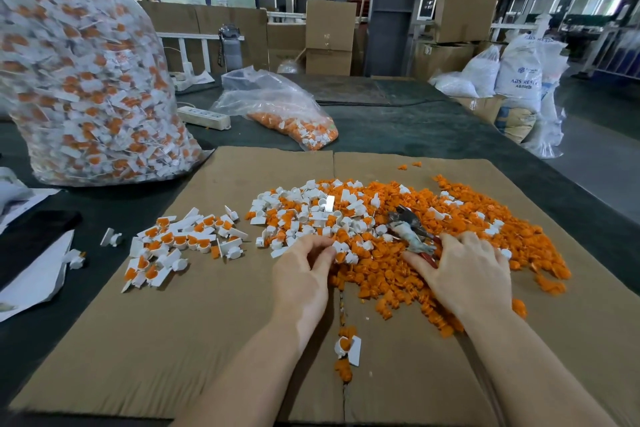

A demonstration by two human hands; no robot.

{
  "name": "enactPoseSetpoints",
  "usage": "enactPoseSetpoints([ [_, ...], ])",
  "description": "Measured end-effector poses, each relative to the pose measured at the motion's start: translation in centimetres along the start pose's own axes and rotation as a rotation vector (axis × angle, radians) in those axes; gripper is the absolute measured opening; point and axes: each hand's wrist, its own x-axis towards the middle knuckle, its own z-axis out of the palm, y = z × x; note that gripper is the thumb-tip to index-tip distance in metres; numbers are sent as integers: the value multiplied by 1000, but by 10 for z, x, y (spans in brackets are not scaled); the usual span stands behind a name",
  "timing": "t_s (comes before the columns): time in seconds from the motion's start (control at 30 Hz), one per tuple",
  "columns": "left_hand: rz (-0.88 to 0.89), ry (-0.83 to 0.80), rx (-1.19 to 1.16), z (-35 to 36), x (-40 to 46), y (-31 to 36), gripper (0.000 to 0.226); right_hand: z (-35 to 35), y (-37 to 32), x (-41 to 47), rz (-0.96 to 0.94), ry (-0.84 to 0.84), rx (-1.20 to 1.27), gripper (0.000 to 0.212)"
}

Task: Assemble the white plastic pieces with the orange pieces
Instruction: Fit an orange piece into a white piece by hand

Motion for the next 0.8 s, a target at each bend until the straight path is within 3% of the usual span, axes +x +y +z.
enactPoseSetpoints([
  [0.07, 8, -7, 7, -1, 0, -1, 15, -3, -4, -4, -3, 54, -28, 67],
  [0.13, 9, -25, -1, -2, 0, -1, 15, -5, -13, -7, -72, 163, 120, 52],
  [0.23, 29, -54, 4, -4, 0, 0, 16, -5, -37, -19, -348, 291, 494, 27],
  [0.37, 73, -96, -8, -6, -1, 1, 16, 0, -57, -33, -595, 349, 627, 20],
  [0.5, 57, -167, -86, -8, -4, 2, 27, 3, -57, -33, -554, 343, 704, 7],
  [0.6, 139, -230, -35, -8, -7, 3, 39, 4, -57, -35, -538, 366, 745, 6],
  [0.8, 112, -196, 20, -7, -6, 3, 32, 5, -51, -38, -418, 357, 836, 13],
])
